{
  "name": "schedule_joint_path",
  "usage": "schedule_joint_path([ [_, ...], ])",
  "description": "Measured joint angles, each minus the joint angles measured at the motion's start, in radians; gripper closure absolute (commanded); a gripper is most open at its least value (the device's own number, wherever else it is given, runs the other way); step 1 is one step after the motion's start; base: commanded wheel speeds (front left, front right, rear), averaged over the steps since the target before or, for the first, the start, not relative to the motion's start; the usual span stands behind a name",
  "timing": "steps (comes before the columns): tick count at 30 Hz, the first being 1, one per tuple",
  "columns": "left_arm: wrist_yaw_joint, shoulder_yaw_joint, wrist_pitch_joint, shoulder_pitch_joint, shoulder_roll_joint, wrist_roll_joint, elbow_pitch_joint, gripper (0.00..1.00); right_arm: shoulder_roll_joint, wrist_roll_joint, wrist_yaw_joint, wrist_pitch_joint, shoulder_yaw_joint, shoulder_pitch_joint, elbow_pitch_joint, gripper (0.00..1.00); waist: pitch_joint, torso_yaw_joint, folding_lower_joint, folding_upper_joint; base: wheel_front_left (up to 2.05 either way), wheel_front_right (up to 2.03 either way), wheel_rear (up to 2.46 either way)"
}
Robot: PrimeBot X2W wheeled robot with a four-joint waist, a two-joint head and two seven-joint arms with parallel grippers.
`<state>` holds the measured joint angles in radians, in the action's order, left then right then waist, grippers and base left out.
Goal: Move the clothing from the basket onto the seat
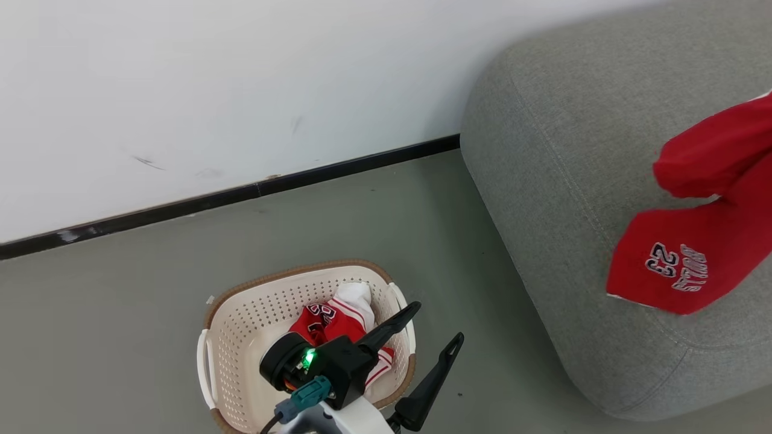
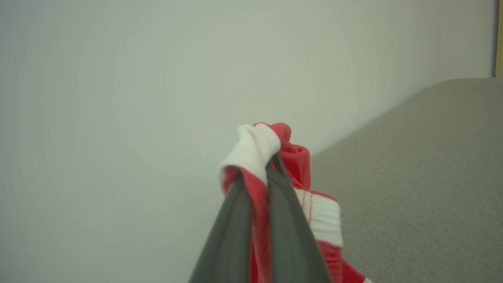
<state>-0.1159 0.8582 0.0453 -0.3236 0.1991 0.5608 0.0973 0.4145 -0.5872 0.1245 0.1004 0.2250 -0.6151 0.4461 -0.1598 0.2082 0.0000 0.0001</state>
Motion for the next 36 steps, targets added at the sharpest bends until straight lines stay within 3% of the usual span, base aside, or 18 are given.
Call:
schedule_joint_path([
  [22, -0.002, 0.012, -0.019, -0.042, -0.011, -0.016, 0.010, 0.00, 0.159, 0.035, 0.000, -0.129, 0.182, -0.368, 0.259, 1.00, -0.104, -0.060, 0.0000, 0.0000, 0.00, 0.00, 0.00],
  [36, -0.005, 0.016, -0.044, -0.063, -0.008, -0.043, 0.021, 0.00, 0.195, 0.068, 0.000, -0.136, 0.260, -0.538, 0.376, 1.00, -0.184, -0.099, 0.0000, 0.0000, 0.00, 0.00, 0.00],
])
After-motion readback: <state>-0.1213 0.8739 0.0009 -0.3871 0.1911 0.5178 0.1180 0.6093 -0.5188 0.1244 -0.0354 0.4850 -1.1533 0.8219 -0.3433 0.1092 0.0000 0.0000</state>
